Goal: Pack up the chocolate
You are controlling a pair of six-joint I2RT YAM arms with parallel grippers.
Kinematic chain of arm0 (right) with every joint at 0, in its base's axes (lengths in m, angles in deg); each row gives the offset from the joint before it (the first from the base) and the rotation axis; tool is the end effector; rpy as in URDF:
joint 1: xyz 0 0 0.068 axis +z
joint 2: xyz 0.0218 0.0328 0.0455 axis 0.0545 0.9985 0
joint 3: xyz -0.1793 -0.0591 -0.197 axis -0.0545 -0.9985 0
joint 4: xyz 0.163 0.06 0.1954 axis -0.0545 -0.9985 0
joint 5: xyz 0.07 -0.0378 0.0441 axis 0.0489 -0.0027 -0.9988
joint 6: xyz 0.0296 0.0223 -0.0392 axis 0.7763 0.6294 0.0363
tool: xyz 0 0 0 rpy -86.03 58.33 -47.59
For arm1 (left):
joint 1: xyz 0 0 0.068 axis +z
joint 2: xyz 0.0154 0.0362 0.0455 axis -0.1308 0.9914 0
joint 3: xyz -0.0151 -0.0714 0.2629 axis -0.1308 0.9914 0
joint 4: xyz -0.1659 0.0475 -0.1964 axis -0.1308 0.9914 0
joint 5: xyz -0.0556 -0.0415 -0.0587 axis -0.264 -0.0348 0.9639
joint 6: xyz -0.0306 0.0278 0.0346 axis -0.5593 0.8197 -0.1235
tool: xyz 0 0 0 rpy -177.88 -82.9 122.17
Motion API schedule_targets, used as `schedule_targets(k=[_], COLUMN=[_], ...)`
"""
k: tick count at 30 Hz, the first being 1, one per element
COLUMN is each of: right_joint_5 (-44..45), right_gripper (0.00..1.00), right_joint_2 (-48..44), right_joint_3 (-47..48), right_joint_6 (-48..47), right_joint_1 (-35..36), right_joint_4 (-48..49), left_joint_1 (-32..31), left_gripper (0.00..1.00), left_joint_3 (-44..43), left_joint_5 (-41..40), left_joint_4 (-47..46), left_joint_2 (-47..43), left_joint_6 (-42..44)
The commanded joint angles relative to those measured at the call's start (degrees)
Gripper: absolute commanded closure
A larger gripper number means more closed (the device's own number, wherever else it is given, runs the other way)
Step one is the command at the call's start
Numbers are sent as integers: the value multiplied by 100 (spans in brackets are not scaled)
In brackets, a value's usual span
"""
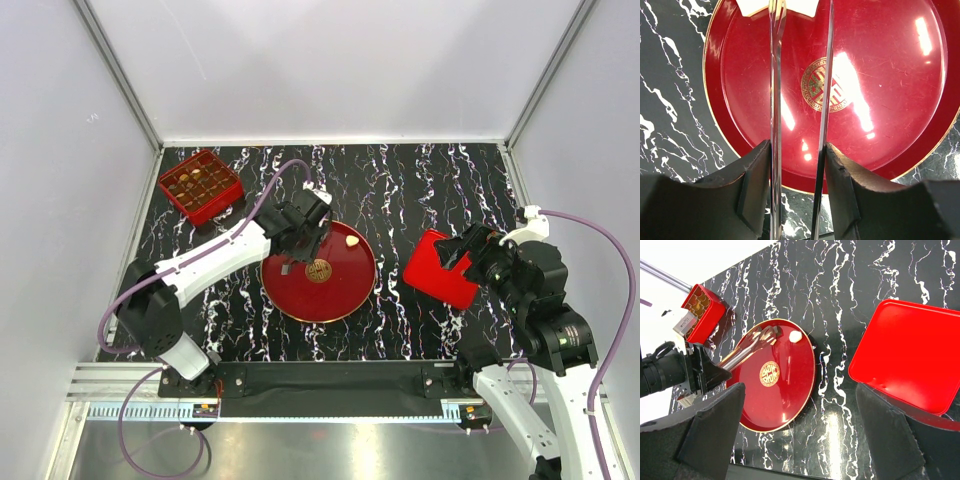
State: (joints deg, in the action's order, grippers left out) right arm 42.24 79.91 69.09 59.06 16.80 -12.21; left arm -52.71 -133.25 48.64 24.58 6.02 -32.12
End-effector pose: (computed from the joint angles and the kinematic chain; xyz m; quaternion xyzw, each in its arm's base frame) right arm 0.0888 0.0216 0.3762 0.1123 0.8126 0.2089 0.5325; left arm 0.2362 -0.2258 0.2745 0.1974 0.9432 -0.0278 0.2659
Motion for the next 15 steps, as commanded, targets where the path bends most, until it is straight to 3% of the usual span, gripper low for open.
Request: schedule_targets(k=[1, 15], right_joint_5=[85, 76], right_gripper=[0, 0], right_joint_2=[-19, -11], right_joint_3=[175, 148], right_joint_6=[-43, -34], right_joint_1=[4, -5], right_joint_4=[115, 159], left_joint_1=[-25, -25], left_gripper=[52, 51], left_joint_3=[38, 12], left_joint_5=[-158, -360], left_joint_4=[-337, -223], left_joint_2=[23, 41], left_joint_6=[79, 71])
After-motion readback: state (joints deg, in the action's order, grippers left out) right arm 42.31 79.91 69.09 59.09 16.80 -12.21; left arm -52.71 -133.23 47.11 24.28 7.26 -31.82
